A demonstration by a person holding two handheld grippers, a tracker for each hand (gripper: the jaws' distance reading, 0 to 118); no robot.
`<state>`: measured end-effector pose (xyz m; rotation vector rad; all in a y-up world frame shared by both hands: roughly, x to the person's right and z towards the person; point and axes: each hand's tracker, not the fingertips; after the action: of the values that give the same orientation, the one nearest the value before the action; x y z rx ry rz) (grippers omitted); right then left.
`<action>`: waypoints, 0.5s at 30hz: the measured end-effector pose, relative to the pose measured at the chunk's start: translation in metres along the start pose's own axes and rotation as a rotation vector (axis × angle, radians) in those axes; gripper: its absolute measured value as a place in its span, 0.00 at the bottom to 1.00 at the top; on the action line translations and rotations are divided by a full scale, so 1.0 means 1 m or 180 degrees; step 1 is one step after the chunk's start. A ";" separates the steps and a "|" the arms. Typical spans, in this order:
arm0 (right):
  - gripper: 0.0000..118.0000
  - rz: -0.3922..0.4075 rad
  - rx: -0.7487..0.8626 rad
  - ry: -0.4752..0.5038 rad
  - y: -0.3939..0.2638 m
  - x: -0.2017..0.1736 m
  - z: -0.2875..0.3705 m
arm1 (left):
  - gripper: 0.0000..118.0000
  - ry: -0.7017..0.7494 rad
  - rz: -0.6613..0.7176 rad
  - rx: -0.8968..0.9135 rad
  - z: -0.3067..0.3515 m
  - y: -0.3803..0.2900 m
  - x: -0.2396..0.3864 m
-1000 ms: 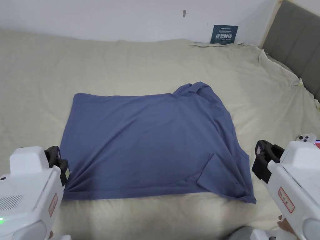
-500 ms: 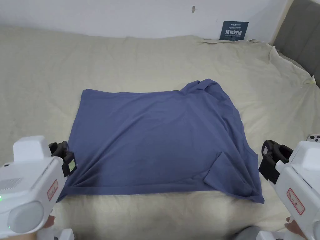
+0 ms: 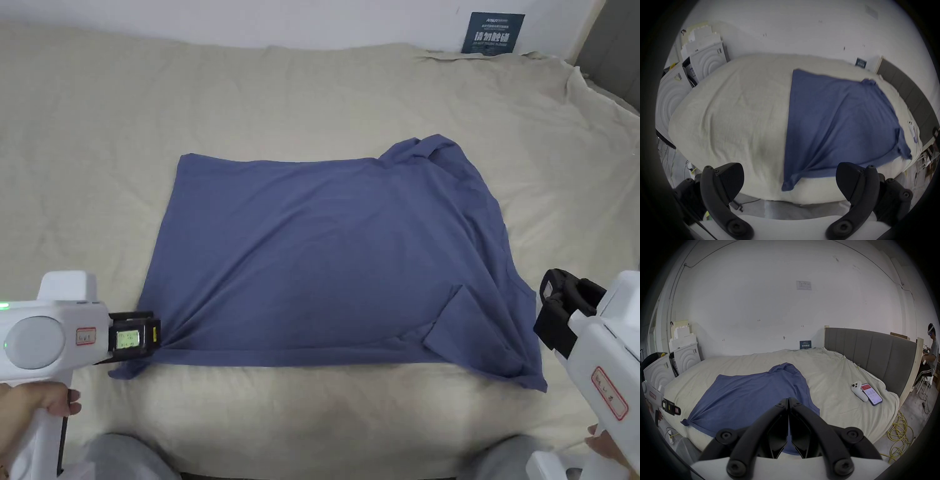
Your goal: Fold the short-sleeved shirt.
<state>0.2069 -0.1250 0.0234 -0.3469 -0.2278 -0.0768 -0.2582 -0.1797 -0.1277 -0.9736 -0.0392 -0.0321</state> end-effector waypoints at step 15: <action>0.00 0.0009 -0.0118 -0.0072 -0.002 -0.003 -0.005 | 0.06 -0.0043 -0.0159 -0.0134 -0.039 -0.030 0.015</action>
<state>0.2046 -0.1284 0.0185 -0.3852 -0.2484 -0.0745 -0.2440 -0.2293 -0.1242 -1.0148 -0.0756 -0.0725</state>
